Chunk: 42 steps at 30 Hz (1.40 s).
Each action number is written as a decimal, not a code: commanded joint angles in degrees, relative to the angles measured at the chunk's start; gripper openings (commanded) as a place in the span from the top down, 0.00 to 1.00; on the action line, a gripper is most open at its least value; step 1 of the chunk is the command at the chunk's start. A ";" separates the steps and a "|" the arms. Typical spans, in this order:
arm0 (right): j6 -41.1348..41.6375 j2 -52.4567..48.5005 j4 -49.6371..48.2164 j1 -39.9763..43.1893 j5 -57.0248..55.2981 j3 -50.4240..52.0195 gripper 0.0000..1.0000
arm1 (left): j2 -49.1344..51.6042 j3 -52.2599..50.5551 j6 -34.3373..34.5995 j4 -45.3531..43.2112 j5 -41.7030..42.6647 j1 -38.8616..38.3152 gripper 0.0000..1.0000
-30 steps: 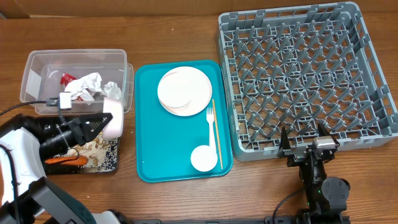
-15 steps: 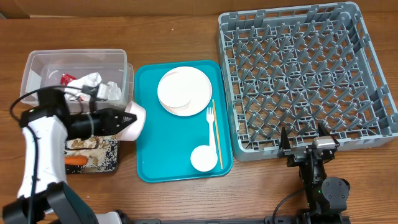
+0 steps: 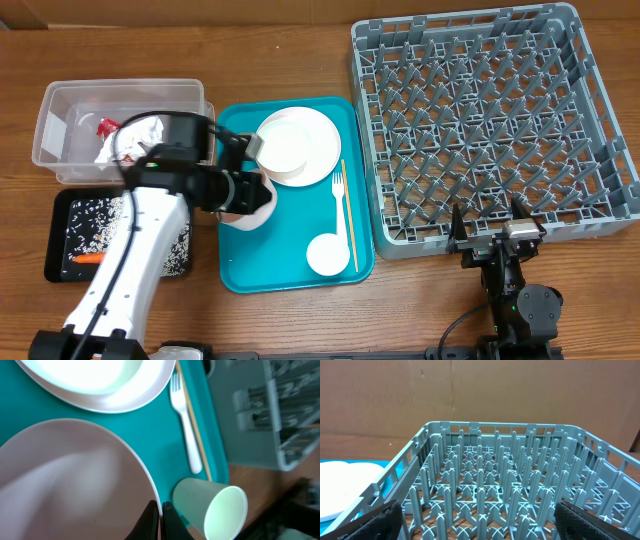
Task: Sort waste into correct bins and load items into the dishwasher
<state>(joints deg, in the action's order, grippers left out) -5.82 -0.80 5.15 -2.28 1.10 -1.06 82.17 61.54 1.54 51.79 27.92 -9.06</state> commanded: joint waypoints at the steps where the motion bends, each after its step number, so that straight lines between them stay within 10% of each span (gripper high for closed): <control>1: 0.00 0.50 -0.35 0.15 0.07 0.61 0.00 | -0.85 1.22 5.38 -0.20 -11.96 -5.07 0.96; 40: 0.00 0.50 -0.35 0.15 0.07 0.61 0.00 | 5.64 -0.44 16.11 -2.34 -17.79 -13.49 0.96; 42: 0.00 0.50 -0.35 0.15 0.07 0.61 0.00 | 6.16 -0.44 16.09 -2.40 -17.84 -13.46 0.85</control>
<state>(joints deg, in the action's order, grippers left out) -5.85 -0.80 5.15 -2.28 1.10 -1.06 87.46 61.47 15.81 49.63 10.37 -22.22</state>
